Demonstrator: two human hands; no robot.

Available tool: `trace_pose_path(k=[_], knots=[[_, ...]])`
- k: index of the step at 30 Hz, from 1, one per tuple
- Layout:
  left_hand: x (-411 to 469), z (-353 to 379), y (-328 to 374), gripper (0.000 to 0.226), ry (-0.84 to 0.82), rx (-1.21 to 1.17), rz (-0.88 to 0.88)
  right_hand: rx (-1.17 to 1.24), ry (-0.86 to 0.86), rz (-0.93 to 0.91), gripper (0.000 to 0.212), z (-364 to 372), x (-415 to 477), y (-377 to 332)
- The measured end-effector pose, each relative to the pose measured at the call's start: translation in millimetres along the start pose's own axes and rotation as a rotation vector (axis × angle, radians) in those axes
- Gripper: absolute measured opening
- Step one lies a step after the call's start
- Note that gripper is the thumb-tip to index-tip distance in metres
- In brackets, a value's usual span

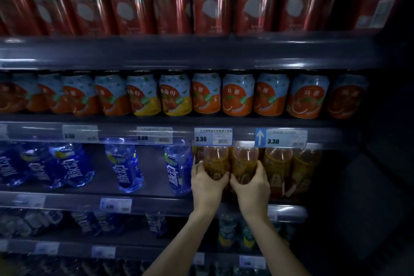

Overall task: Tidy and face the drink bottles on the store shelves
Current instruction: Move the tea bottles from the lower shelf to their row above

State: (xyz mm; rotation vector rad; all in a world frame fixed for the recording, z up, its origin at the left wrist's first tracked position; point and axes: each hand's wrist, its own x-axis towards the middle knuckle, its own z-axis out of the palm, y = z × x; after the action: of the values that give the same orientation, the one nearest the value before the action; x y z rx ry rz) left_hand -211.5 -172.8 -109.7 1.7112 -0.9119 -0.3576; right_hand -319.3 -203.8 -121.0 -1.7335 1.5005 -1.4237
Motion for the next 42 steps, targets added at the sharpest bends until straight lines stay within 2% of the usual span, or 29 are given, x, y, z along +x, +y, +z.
trace_pose_path(k=[7, 13, 25, 35, 42], knots=[[-3, -1, -6, 0.095, -0.012, -0.015, -0.03, -0.061, -0.019, 0.025, 0.081, 4, -4, 2], [-11, -5, -13, 0.079, 0.005, 0.007, 0.033, -0.104, 0.027, 0.074, 0.075, 5, -20, 5], [-3, -5, -18, 0.082, -0.058, 0.018, 0.062, -0.209, 0.027, 0.067, 0.071, -1, -22, 3], [-9, -6, -13, 0.083, -0.124, 0.003, 0.033, -0.169, 0.048, 0.071, 0.064, 1, -36, -1], [-31, -23, -14, 0.068, -0.038, 0.053, 0.083, -0.142, 0.088, -0.009, 0.054, -6, -53, -7]])
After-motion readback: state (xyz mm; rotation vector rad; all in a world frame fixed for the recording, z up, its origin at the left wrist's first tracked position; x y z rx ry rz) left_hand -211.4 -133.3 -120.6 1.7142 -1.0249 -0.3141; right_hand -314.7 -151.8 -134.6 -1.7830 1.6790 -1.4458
